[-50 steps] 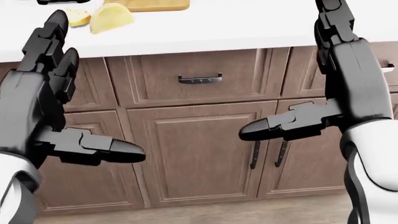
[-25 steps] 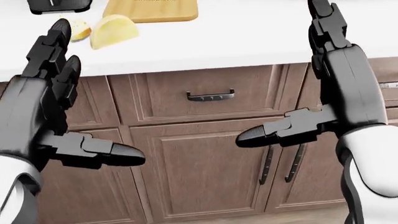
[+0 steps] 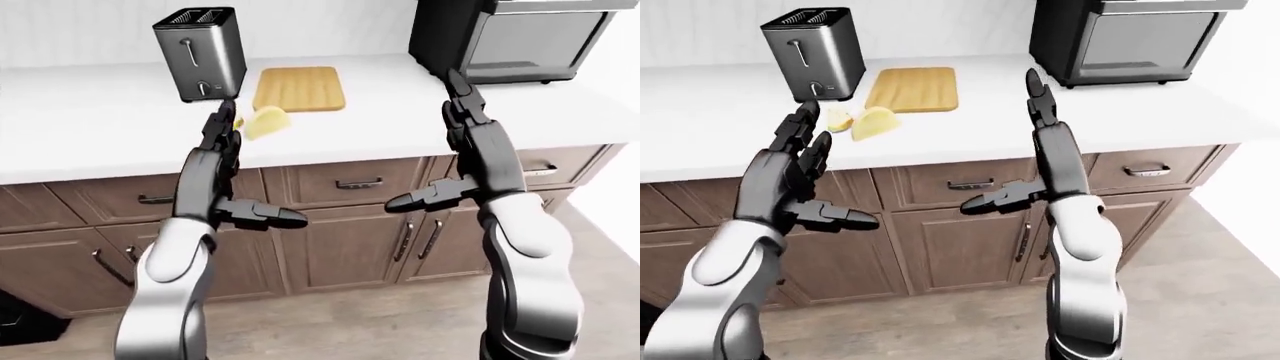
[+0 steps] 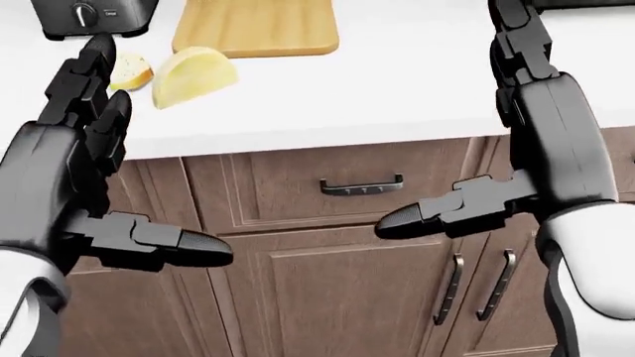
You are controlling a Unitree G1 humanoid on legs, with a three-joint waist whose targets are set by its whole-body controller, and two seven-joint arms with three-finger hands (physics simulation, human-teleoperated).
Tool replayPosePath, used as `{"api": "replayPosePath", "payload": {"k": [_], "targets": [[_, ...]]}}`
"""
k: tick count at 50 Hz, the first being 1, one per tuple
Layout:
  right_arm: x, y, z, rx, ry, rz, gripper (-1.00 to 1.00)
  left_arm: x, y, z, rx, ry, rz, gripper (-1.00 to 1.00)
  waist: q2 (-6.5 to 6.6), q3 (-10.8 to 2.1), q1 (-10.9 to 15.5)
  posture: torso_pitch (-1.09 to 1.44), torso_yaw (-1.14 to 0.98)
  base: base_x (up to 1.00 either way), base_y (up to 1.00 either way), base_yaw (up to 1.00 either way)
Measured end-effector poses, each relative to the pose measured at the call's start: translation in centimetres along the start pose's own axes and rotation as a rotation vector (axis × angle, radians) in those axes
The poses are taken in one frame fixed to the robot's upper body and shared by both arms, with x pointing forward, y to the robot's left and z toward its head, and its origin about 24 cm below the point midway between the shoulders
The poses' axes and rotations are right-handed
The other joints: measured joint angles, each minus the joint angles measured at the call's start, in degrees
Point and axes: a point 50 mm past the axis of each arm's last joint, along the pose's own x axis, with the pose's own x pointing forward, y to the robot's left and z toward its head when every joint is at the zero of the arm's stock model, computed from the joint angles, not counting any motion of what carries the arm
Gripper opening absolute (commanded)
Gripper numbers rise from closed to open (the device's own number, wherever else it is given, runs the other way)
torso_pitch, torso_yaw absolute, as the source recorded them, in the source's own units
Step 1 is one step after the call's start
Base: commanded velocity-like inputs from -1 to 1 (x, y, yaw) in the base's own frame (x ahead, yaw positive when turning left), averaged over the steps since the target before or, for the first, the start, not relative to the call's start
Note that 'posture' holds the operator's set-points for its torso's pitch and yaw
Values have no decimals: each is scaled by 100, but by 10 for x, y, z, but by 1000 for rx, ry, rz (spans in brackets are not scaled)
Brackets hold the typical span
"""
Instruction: Place the bread and cheese on the cutting board.
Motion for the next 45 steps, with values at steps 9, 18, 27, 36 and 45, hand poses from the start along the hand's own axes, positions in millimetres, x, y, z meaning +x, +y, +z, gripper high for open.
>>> {"api": "replayPosePath", "payload": {"k": [9, 18, 27, 36, 45], "targets": [[0, 9, 5, 5, -27, 54, 100, -1, 8, -2, 12, 9, 49, 100, 390, 9, 97, 0, 0, 11, 3, 0], [0, 4, 13, -7, -69, 25, 100, -1, 5, 9, 18, -42, 31, 100, -243, -60, 96, 0, 0, 11, 3, 0], [-1, 1, 7, -9, -40, 9, 100, -1, 0, 6, 8, -22, 5, 100, 117, 32, 17, 0, 0, 11, 3, 0], [-1, 10, 3, 4, -26, 61, 100, -1, 6, -3, 12, 16, 44, 100, 364, 11, 74, 0, 0, 11, 2, 0], [-3, 3, 9, -12, -65, 23, 100, -2, 1, 5, 8, -33, 20, 100, -120, -10, 29, 0, 0, 11, 3, 0]]}}
